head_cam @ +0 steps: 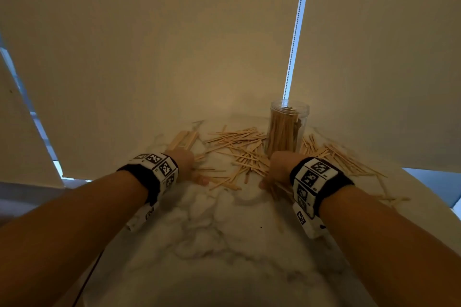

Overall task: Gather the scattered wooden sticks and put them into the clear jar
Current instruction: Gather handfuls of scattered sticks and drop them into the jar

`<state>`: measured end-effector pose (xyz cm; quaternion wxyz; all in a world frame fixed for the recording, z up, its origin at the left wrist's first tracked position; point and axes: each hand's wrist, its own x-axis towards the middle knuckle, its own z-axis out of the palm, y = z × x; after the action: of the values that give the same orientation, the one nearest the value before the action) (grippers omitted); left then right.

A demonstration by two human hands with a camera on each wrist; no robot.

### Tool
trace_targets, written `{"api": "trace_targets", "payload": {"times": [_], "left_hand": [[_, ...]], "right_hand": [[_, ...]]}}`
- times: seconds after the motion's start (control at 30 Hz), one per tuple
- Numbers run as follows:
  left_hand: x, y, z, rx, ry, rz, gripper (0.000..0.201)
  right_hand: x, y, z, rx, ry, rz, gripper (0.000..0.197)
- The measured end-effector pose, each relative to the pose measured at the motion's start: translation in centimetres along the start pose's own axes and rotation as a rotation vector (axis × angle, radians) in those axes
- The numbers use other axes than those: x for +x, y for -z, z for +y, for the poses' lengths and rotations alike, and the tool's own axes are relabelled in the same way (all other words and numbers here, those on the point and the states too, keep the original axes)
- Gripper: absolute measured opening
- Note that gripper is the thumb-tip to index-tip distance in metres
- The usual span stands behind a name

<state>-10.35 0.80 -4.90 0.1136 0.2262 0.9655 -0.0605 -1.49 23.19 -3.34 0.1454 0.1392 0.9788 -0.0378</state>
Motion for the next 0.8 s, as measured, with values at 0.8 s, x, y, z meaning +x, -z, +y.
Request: {"api": "trace_targets", "payload": {"times": [0.8], "left_hand": [[-1.8, 0.8, 8.0, 0.182, -0.352, -0.019, 0.028]], "right_hand": [[-3.3, -0.1, 0.7, -0.231, 0.016, -0.106, 0.031]]}}
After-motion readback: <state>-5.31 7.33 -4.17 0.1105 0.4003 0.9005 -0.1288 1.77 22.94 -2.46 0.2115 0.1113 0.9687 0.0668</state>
